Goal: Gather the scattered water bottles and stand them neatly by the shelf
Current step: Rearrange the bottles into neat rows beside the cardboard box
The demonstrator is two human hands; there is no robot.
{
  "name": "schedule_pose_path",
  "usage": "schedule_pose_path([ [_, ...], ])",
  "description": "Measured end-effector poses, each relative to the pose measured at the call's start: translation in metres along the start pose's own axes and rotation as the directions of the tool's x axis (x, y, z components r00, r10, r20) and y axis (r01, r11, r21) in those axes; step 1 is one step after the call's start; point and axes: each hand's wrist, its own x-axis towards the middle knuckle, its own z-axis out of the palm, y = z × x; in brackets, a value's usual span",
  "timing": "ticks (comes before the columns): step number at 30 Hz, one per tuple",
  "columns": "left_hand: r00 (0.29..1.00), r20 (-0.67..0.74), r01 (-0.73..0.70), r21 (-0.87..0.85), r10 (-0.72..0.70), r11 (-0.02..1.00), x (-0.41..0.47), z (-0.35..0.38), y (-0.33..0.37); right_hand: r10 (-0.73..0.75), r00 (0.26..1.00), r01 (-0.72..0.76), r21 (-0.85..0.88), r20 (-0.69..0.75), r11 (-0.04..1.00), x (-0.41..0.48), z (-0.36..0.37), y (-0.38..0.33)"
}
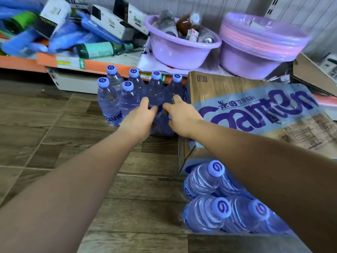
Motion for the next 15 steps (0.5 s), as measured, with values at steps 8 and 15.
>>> schedule_pose_path([
  [8, 0.991, 0.134, -0.005, -0.052, 0.012, 0.999, -0.037, -0.029, 0.011, 0.098, 0.99, -0.125, 0.304, 0.101, 0.945, -0.039, -0.013, -0.02],
  [15, 0.996, 0.064, -0.064, -0.019, 0.065, 0.998, -0.062, -0.089, 0.032, 0.004, 1.0, -0.003, 0.311, -0.004, 0.95, -0.086, -0.069, -0.027],
])
